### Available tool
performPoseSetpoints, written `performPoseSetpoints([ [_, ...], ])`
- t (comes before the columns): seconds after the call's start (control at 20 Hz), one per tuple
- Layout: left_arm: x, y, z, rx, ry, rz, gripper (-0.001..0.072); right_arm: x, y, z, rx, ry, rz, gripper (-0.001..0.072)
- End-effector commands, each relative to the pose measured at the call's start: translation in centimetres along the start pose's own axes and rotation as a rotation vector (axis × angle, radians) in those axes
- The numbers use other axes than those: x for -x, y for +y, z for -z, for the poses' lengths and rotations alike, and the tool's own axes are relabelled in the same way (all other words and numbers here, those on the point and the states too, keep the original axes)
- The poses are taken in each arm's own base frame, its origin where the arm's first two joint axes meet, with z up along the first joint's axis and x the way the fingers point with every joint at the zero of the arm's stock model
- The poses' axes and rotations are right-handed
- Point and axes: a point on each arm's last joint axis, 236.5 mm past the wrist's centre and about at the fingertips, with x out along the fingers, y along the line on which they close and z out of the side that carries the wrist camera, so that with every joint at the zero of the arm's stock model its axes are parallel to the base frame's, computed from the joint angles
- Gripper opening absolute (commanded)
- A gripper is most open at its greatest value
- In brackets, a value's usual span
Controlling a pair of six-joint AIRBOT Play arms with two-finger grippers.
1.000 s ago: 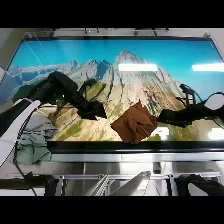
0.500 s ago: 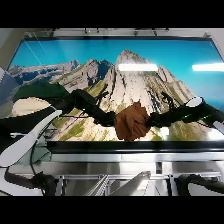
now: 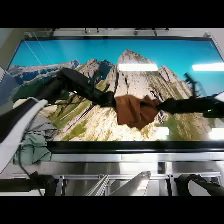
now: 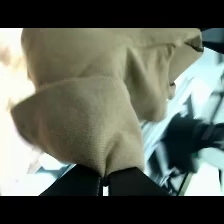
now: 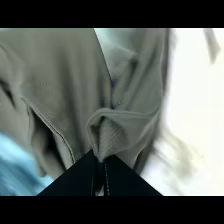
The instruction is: Fold the shirts.
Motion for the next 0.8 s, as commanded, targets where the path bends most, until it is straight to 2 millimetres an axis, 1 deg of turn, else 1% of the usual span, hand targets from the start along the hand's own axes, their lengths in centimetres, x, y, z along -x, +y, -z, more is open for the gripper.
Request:
performPoseSetpoints([
  [0.0,10.9,-10.0,-4.4,-0.252,-0.306,0.005,0.0021,11.8,18.4,-6.9,0.382,-0.432,-0.392,0.0014],
  [0.05,14.6,-13.7,-5.8,-0.340,-0.435,0.000,0.0022,14.1,21.5,-7.4,0.480,-0.495,-0.380,0.0014],
  [0.1,17.5,-16.7,-6.3,-0.409,-0.524,-0.001,0.0022,15.6,23.8,-7.7,0.553,-0.535,-0.347,0.0014],
  [0.15,19.6,-18.9,-6.3,-0.463,-0.580,-0.007,0.0023,16.3,25.4,-7.6,0.591,-0.552,-0.347,0.0014],
  [0.2,20.8,-20.2,-5.8,-0.502,-0.597,-0.012,0.0023,16.5,26.3,-7.3,0.611,-0.554,-0.356,0.0015],
  [0.25,21.0,-20.2,-5.2,-0.520,-0.580,-0.033,0.0023,16.0,26.4,-7.0,0.611,-0.533,-0.366,0.0015],
  [0.3,20.2,-19.5,-4.4,-0.516,-0.530,-0.044,0.0023,14.7,25.7,-6.8,0.600,-0.491,-0.356,0.0015],
  [0.35,19.1,-18.2,-3.7,-0.494,-0.475,-0.052,0.0023,13.2,24.6,-6.5,0.585,-0.441,-0.338,0.0015],
  [0.4,17.6,-16.4,-2.9,-0.453,-0.421,-0.053,0.0024,11.4,23.1,-6.2,0.572,-0.384,-0.309,0.0015],
  [0.45,16.1,-14.3,-2.4,-0.404,-0.377,-0.064,0.0022,9.7,21.2,-6.0,0.545,-0.331,-0.271,0.0016],
  [0.5,14.7,-11.4,-1.9,-0.358,-0.333,-0.108,0.0022,7.7,18.3,-6.1,0.478,-0.278,-0.203,0.0016],
  [0.55,13.2,-7.9,-1.3,-0.312,-0.279,-0.165,0.0026,5.9,14.8,-6.3,0.403,-0.235,-0.119,0.0016],
  [0.6,11.9,-4.4,-0.7,-0.273,-0.228,-0.232,0.0229,4.0,10.5,-6.3,0.315,-0.195,-0.020,0.0050],
  [0.65,10.8,-0.8,0.1,-0.234,-0.176,-0.300,0.0506,2.4,6.3,-6.1,0.232,-0.163,0.067,0.0299],
  [0.7,9.9,2.3,0.6,-0.186,-0.139,-0.346,0.0712,1.1,2.6,-5.8,0.156,-0.134,0.129,0.0537],
  [0.75,9.2,5.0,0.7,-0.122,-0.122,-0.360,0.0719,-0.3,-0.9,-5.3,0.103,-0.102,0.182,0.0583],
])
